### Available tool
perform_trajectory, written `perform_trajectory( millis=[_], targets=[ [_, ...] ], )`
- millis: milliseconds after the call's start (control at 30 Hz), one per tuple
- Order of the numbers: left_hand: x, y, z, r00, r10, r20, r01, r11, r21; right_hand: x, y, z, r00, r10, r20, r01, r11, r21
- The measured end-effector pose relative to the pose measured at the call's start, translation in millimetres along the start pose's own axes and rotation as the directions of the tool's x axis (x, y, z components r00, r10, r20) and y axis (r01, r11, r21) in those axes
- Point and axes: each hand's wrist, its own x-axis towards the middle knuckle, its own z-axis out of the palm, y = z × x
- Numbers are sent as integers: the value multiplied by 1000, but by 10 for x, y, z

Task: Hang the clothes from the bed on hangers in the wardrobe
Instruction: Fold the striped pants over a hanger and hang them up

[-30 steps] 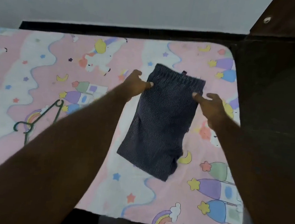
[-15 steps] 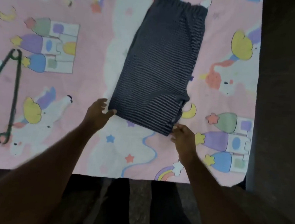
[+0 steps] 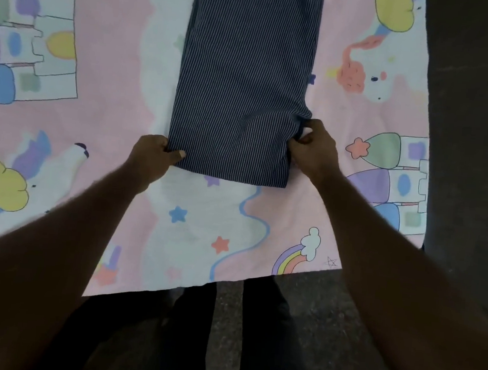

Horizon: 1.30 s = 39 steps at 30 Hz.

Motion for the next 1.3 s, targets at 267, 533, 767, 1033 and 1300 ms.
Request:
perform_trajectory(
  millis=[267, 533, 767, 1033, 1300],
  targets=[
    [22, -77, 35, 1000, 1, -7, -2, 994, -110, 284, 127, -73, 976, 13, -219, -21, 999, -37],
    [26, -92, 25, 1000, 1, 0, -1, 991, -137, -3, 190, 55, 930, 237, -281, -134, 931, 340],
    [-40, -86, 12, 1000, -11, 5, 12, 961, -277, 76, 220, -102, 956, 156, -248, -61, 934, 353],
    [-159, -105, -42, 999, 33, 24, -26, 965, -260, -570, 326, 282, 986, 146, 79, -166, 865, 473],
    [-206, -97, -61, 998, 49, 49, -37, 972, -234, -698, 282, 458, 941, 331, -72, -265, 852, 450]
  ],
)
